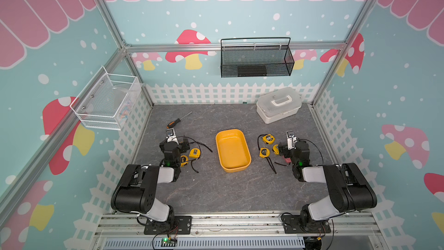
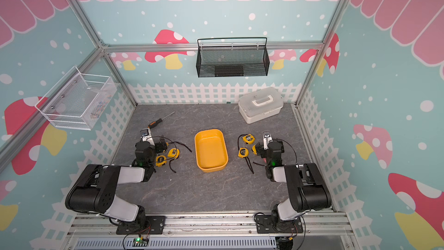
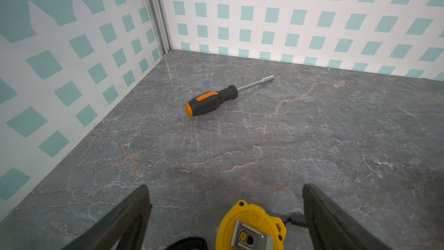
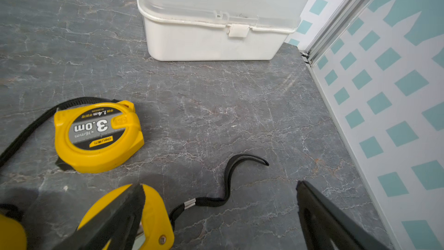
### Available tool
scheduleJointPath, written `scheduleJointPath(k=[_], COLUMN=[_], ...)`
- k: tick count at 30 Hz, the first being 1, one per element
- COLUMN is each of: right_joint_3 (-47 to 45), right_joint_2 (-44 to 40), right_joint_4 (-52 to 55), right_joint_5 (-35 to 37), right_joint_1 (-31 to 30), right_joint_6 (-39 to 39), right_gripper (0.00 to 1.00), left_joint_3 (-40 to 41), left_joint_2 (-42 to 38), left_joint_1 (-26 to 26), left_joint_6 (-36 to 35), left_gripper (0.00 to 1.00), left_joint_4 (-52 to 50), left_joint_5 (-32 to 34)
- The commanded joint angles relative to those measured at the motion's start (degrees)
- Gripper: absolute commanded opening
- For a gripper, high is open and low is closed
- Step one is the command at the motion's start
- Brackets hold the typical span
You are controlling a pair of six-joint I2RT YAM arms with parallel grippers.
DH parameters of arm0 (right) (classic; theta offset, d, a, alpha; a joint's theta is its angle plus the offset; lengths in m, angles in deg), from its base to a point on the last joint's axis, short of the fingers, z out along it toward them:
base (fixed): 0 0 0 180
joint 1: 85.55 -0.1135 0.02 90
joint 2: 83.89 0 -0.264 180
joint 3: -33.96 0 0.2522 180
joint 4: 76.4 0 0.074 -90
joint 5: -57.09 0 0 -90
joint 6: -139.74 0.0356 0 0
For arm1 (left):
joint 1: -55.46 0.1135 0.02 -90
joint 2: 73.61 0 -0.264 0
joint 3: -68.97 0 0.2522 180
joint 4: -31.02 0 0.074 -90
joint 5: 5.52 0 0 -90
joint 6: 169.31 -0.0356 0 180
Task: Take the tape measure out of the storage box
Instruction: Reset both arms
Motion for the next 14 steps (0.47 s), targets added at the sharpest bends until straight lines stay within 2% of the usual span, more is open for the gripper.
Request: scheduleJointPath(k=[1, 14], right_joint_3=[-0.04, -0.01], right_joint_2=[-0.02, -0.22], right_joint_4=[-3.13, -2.28], right_joint_5=[-0.96, -1.0], right_joint_1=[0.3, 0.3], right_joint_6=[0.12, 0.27], right_gripper=[0.99, 0.99], left_joint_3=[-0.9, -1.12], left_joint_2=[0.14, -0.27], left_joint_1=[0.37, 0.39], left_joint_6=[-0.97, -0.84], left_gripper=[0.99, 0.99], left_joint_4=[1.29, 0.19], left_joint_5=[-1.19, -1.47])
